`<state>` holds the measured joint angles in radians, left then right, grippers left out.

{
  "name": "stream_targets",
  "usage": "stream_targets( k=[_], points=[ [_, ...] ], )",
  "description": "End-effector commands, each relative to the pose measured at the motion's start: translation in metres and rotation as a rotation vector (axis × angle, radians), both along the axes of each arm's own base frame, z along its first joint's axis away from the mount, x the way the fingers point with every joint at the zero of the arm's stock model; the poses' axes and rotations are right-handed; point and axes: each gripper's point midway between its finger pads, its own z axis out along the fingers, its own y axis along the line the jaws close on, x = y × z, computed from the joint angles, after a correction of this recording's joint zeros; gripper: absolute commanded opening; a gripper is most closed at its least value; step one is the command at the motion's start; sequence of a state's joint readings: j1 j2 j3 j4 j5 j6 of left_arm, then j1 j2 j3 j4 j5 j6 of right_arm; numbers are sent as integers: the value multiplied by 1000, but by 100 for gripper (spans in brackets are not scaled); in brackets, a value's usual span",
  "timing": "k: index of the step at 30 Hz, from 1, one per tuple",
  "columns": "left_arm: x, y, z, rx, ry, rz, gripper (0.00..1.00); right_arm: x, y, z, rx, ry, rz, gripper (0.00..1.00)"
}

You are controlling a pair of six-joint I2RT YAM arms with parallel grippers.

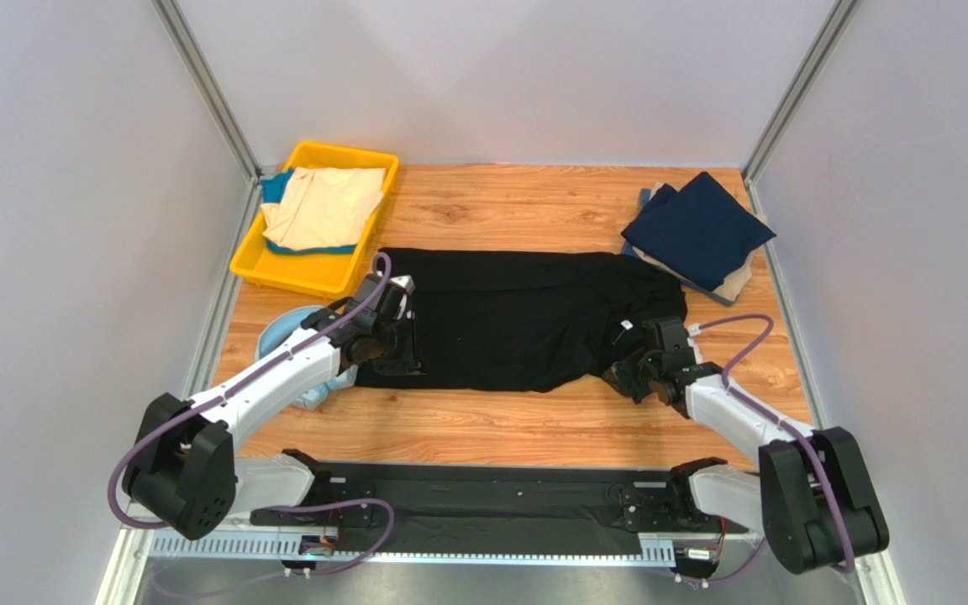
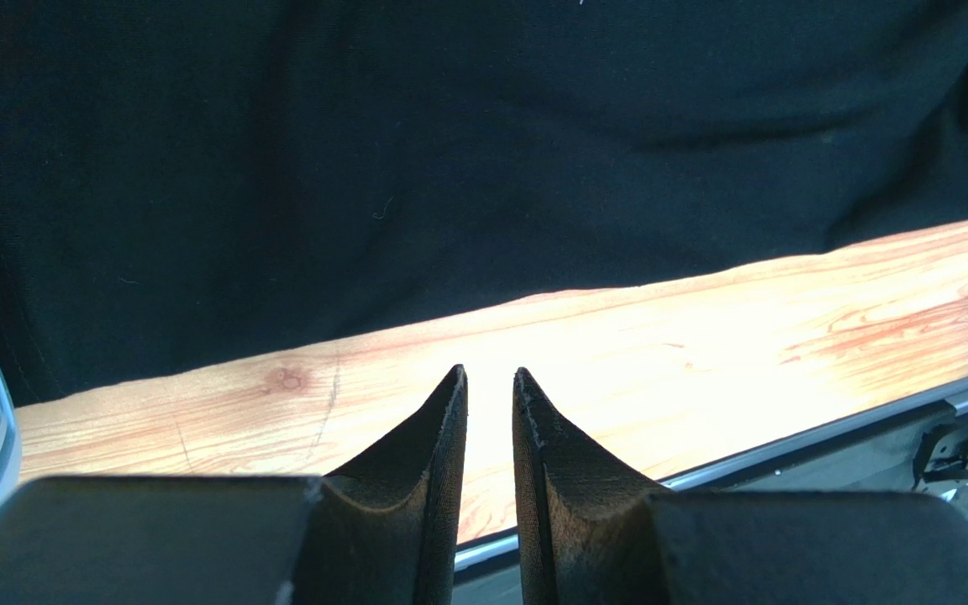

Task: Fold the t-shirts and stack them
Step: Grap the side of the flattened tshirt closest away from the robot with both arms

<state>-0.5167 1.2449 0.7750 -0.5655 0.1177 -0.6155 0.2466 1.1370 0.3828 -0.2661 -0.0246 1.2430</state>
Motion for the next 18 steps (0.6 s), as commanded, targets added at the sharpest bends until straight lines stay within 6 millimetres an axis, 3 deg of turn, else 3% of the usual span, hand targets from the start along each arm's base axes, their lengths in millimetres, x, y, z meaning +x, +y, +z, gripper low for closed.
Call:
stream_targets(
  k=[1, 4, 6, 7, 14, 16, 18],
  points=[
    [1, 0, 6, 1, -18, 6, 26, -9, 3, -15, -27, 52, 74, 0],
    [1, 1, 5, 5, -19, 5, 26, -8, 1, -7, -55, 37, 110, 0],
    [1, 1, 3, 8, -15, 4, 26, 0, 2, 15, -84, -20, 166, 0],
    [0, 1, 3, 8, -15, 2, 26, -9, -3, 18, -110, 11, 185, 0],
    [0, 1, -4, 31, -2, -13, 26, -19, -26, 97, -285, -86, 307, 0],
    [0, 0, -6, 32, 5, -17, 26, -19, -26, 120, -297, -113, 337, 0],
    [0, -3, -8, 29, 10, -25, 26, -15, -22, 130, -297, -113, 370, 0]
  ],
)
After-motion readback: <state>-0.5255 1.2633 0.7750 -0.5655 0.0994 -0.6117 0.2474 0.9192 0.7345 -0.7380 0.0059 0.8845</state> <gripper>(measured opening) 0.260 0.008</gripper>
